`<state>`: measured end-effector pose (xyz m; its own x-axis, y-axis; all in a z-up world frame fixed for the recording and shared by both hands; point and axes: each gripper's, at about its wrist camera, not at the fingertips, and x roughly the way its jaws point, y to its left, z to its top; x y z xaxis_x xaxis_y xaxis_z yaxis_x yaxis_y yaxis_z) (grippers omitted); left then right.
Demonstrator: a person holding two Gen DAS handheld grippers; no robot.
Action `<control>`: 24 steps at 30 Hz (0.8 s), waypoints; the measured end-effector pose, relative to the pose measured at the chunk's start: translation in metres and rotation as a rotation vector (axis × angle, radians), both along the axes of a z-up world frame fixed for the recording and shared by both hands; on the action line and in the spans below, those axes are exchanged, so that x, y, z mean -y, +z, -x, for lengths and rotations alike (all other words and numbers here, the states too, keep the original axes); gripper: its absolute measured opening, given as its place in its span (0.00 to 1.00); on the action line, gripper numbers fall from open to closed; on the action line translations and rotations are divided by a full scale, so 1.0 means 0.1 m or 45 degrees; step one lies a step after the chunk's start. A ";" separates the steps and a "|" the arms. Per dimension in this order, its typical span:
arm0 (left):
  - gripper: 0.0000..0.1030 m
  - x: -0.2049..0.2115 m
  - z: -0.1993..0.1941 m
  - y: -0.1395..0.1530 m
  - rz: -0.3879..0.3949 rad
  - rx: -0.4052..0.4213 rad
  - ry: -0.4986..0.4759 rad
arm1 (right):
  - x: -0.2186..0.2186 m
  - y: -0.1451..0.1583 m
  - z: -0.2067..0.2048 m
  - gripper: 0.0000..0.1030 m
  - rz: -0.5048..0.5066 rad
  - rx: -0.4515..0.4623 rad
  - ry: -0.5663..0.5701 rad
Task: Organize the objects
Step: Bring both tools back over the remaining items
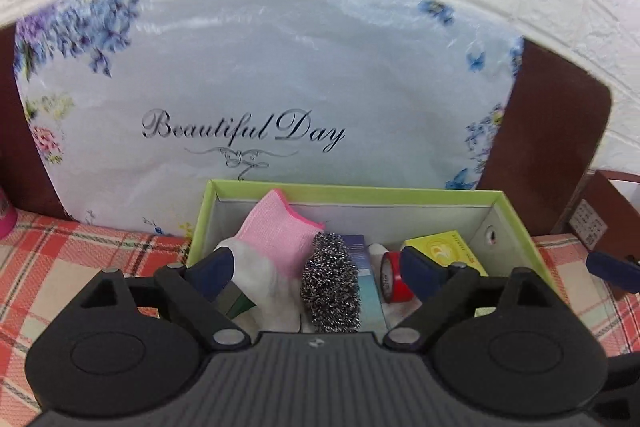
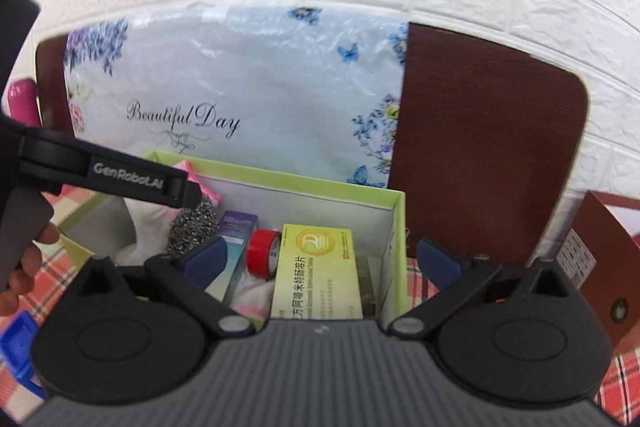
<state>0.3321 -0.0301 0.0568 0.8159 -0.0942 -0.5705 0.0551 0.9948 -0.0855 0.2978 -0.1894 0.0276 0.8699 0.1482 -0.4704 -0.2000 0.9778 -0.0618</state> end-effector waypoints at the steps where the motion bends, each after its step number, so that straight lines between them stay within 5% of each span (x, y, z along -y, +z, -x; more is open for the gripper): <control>1: 0.90 -0.01 0.09 0.06 -0.010 0.018 0.005 | 0.04 0.05 0.09 1.00 -0.020 0.010 -0.009; 13: 0.91 -0.02 1.52 0.26 -0.096 0.155 -0.041 | 0.34 0.28 1.29 1.00 -0.164 0.031 -0.084; 24: 0.91 -0.24 2.24 -0.16 -0.096 0.040 0.054 | 0.21 -0.10 2.16 1.00 -0.150 -0.056 -0.087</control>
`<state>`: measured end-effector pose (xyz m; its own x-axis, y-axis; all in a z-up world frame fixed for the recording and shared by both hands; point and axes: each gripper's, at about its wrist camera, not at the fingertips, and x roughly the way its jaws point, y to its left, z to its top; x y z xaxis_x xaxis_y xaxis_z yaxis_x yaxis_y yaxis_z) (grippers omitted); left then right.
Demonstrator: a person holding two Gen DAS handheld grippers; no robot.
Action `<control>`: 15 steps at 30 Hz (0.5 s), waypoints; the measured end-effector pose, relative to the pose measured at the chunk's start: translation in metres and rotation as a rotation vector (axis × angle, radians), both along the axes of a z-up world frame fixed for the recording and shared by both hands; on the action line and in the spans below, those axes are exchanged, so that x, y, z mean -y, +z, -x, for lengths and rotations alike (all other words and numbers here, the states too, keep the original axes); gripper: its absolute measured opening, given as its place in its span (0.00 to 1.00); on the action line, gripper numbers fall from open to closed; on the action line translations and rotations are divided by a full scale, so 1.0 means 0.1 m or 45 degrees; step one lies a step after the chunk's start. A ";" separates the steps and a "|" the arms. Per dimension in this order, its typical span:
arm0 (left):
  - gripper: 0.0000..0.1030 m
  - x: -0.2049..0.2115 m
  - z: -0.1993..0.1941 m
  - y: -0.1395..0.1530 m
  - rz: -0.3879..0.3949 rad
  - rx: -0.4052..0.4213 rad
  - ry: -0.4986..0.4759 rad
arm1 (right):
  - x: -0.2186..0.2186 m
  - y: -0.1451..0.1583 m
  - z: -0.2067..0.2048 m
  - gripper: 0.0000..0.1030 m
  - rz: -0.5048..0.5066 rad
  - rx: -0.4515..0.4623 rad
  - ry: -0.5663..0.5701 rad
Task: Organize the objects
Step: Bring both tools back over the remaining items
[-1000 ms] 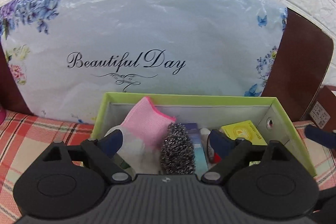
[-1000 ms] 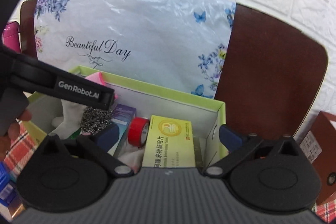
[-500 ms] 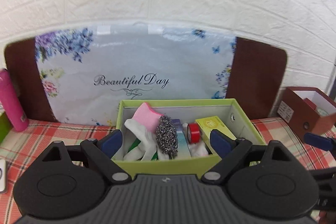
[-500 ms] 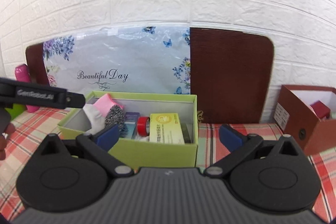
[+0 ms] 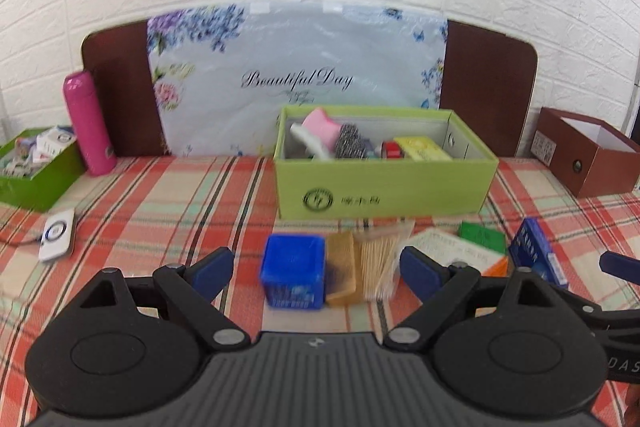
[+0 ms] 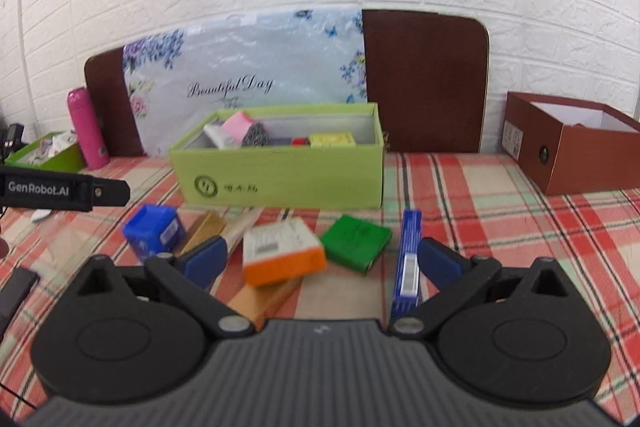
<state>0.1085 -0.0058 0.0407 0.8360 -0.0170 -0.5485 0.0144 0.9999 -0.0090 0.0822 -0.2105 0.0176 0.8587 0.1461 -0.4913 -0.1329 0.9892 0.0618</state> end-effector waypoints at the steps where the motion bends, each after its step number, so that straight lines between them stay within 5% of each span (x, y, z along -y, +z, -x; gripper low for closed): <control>1: 0.91 -0.02 0.03 -0.04 -0.002 -0.015 0.010 | -0.02 -0.03 0.04 1.00 0.001 -0.013 -0.001; 15: 0.91 -0.27 0.28 -0.35 -0.004 -0.116 0.095 | -0.29 -0.46 0.30 1.00 0.030 -0.131 0.025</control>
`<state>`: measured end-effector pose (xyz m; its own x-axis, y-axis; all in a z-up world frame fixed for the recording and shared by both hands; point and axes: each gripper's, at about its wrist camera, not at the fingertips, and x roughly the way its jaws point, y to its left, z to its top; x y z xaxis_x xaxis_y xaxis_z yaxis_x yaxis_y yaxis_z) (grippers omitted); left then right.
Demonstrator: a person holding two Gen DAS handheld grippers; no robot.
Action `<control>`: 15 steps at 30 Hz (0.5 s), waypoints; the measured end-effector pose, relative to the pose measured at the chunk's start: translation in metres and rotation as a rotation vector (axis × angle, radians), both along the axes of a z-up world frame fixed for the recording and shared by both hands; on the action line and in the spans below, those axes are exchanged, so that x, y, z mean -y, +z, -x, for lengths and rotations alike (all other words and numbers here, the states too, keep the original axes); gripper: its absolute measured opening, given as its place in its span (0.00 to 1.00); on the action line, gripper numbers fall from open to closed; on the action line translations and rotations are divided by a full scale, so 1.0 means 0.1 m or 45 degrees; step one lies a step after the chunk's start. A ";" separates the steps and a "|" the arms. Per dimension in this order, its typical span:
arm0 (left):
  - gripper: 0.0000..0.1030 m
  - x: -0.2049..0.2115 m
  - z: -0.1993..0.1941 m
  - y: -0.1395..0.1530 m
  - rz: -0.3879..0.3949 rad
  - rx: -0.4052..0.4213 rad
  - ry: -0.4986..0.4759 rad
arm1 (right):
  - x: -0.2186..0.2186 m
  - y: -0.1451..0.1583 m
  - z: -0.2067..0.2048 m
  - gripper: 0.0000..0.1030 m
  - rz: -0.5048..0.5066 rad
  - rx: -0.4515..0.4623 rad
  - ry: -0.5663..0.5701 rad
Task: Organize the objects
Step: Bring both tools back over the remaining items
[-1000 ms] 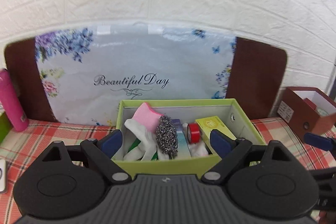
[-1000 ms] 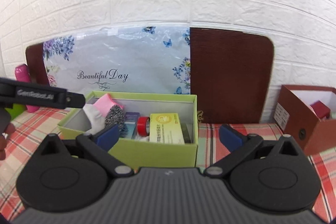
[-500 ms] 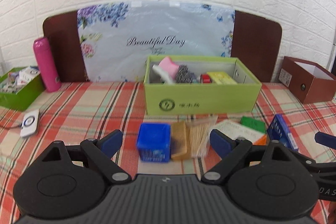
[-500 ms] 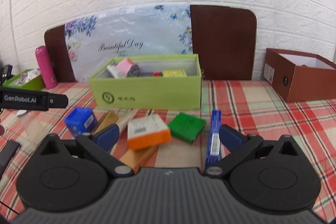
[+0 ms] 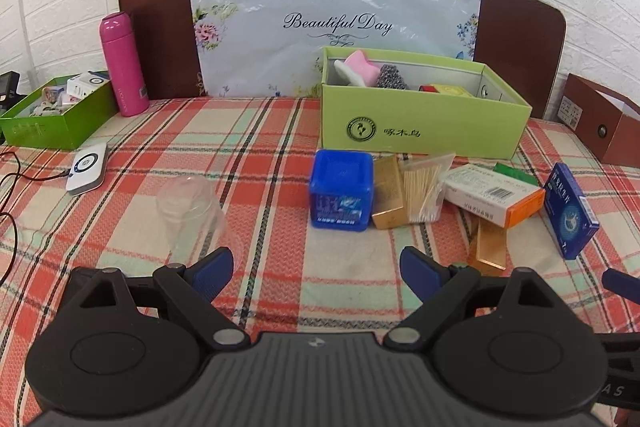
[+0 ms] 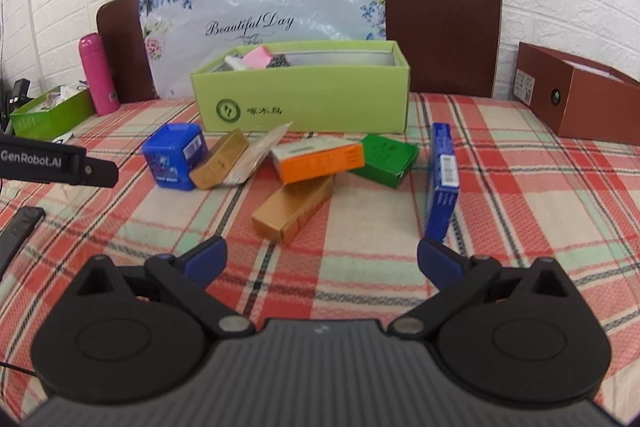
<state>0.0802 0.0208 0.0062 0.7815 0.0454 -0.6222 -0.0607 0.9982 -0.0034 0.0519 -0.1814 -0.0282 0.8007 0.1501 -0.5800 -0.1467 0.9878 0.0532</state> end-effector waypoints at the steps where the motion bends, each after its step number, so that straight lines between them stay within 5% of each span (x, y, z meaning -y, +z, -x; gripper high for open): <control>1: 0.91 -0.02 0.01 -0.01 0.002 -0.003 0.007 | -0.02 -0.02 -0.01 1.00 -0.010 -0.013 0.006; 10: 0.91 -0.31 0.12 -0.09 0.031 0.001 0.031 | -0.16 -0.07 -0.03 1.00 -0.028 -0.034 0.050; 15: 0.91 -0.68 0.10 -0.07 0.064 0.003 0.145 | -0.22 -0.10 -0.05 1.00 -0.037 -0.055 0.068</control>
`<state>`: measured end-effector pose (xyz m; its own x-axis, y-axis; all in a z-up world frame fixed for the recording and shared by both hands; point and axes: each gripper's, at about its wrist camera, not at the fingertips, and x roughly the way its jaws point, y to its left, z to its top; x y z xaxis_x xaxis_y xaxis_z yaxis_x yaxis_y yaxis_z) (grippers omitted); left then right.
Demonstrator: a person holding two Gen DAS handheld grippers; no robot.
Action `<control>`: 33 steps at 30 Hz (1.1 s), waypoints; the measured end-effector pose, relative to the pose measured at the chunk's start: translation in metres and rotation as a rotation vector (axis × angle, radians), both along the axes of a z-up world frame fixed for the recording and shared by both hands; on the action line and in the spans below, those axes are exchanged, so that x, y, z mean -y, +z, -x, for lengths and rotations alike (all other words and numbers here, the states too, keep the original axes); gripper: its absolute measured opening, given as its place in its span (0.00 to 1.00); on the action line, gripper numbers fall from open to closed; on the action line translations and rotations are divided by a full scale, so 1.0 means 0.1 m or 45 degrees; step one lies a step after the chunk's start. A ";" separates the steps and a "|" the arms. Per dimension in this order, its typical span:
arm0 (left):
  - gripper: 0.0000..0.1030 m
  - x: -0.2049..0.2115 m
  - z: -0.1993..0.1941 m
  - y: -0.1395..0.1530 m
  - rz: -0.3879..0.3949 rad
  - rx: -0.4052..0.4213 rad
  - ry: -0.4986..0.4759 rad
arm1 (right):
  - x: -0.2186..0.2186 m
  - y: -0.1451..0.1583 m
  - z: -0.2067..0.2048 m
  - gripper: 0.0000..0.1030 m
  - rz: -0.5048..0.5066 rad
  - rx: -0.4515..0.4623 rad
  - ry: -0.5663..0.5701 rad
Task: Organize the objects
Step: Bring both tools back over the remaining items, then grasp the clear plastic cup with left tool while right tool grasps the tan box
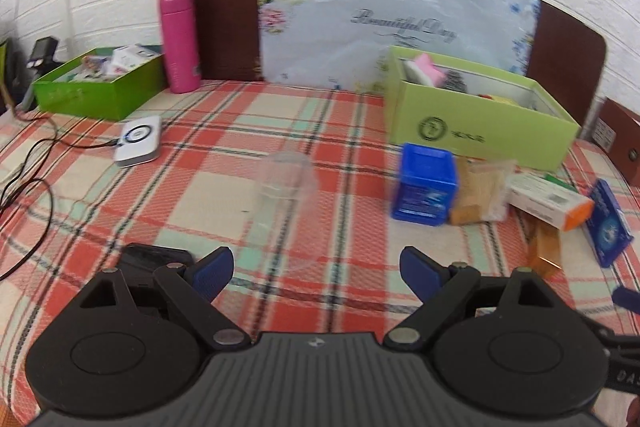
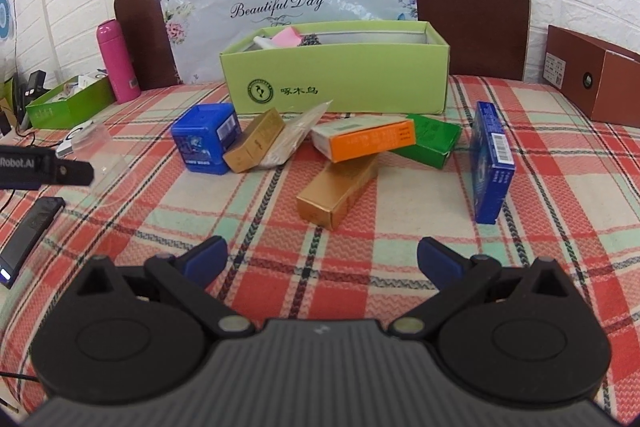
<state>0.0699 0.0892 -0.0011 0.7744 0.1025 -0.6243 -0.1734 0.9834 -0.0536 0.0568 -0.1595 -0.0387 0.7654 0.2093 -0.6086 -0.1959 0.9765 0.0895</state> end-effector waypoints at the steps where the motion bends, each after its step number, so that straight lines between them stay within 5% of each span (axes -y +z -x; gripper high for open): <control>1: 0.91 -0.06 -0.01 0.01 0.015 0.005 0.017 | -0.02 -0.01 -0.01 1.00 0.001 -0.004 0.006; 7: 0.91 -0.22 -0.27 0.03 0.082 0.028 0.020 | -0.09 -0.05 -0.04 1.00 -0.005 -0.021 0.011; 12: 0.90 -0.24 -0.62 -0.18 0.037 0.000 0.000 | -0.13 -0.06 -0.10 1.00 0.012 -0.007 0.019; 13: 0.87 -0.24 -0.67 -0.23 0.041 -0.019 -0.010 | -0.13 -0.08 -0.14 1.00 0.013 -0.008 0.009; 15: 0.53 -0.28 -0.75 -0.34 0.090 -0.072 -0.054 | -0.13 -0.11 -0.26 1.00 0.013 -0.021 -0.033; 21: 0.55 -0.20 -0.64 -0.35 0.175 -0.064 -0.177 | -0.17 -0.22 -0.69 0.92 -0.009 -0.054 -0.179; 22: 0.55 -0.17 -0.62 -0.34 0.182 -0.067 -0.201 | -0.19 -0.24 -0.75 0.89 -0.008 -0.058 -0.190; 26: 0.55 -0.02 -0.57 -0.34 0.188 -0.093 -0.302 | -0.21 -0.27 -0.79 0.42 0.028 -0.064 -0.218; 33: 0.55 0.37 -0.43 -0.35 0.185 -0.132 -0.514 | 0.04 -0.20 -0.33 0.31 -0.002 -0.115 -0.032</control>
